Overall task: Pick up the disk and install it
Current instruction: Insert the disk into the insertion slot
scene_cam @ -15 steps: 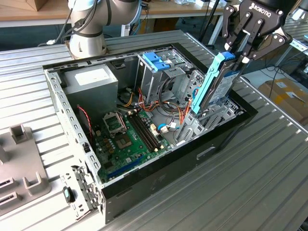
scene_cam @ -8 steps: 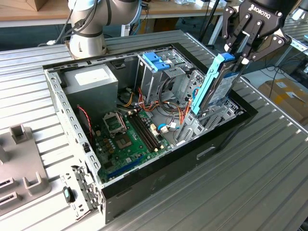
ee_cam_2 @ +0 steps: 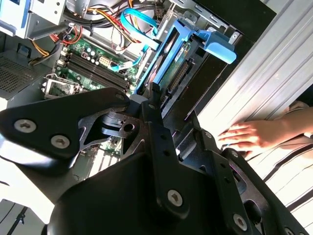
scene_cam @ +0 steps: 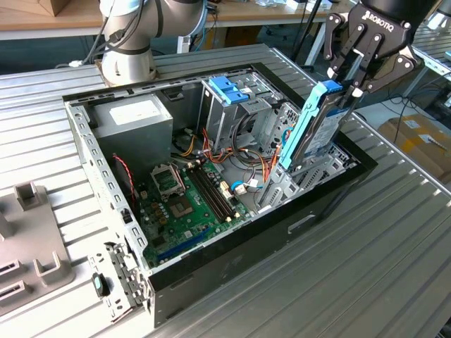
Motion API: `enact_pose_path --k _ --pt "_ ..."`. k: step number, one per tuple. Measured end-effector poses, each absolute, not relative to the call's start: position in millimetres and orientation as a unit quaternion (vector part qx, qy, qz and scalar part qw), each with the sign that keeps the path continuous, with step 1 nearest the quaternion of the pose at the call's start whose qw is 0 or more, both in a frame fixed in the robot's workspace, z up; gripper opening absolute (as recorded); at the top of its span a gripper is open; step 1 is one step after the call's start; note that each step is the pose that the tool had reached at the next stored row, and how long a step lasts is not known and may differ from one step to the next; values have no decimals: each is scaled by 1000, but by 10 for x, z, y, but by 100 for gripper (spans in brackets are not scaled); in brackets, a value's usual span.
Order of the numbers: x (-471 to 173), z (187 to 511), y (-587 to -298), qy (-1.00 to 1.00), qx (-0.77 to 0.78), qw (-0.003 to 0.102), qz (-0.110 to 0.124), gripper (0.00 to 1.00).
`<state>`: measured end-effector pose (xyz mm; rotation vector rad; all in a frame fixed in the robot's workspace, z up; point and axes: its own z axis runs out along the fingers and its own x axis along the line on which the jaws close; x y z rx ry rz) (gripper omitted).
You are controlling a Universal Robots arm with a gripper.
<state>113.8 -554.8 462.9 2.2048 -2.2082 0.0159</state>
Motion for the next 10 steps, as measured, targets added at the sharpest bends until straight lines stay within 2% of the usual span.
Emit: enact_pose_path --k 10 --pt "1152 4614 -5548 -708 707 11 5 35"
